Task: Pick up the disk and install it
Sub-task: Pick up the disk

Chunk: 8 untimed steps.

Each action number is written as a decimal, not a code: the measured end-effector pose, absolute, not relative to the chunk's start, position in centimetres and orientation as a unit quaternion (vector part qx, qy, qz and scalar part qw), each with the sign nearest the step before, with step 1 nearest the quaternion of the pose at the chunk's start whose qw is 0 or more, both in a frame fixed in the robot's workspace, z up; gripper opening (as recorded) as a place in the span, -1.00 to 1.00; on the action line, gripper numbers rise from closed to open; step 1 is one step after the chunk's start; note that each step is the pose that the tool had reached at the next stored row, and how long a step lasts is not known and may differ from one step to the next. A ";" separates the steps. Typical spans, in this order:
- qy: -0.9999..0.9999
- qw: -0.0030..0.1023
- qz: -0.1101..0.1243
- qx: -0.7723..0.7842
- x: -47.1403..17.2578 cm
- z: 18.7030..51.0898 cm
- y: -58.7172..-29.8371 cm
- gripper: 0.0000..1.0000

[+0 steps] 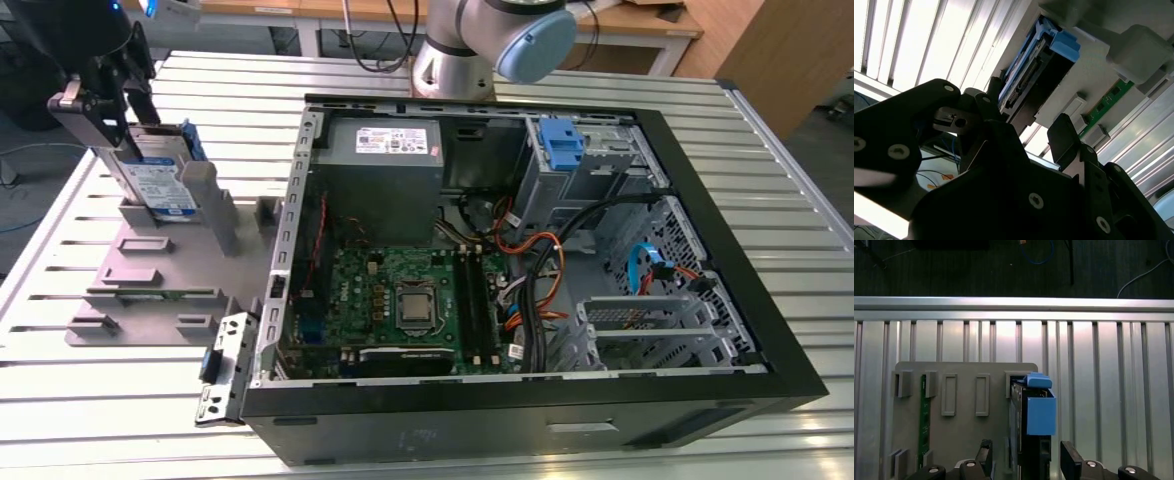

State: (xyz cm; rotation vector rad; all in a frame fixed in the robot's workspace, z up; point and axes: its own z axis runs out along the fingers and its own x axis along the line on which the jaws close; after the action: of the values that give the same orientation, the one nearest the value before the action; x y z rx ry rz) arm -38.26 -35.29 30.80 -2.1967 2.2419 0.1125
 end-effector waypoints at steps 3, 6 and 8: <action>0.714 0.000 0.036 -0.699 -38.3 30.8 -35.3 0.29; 0.714 0.000 0.036 -0.699 -38.3 30.8 -35.3 0.29; 0.714 0.000 0.036 -0.699 -38.3 30.8 -35.3 0.29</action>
State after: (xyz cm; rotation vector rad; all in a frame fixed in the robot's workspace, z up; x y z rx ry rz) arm -38.26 -35.29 30.79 -2.1967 2.2419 0.1125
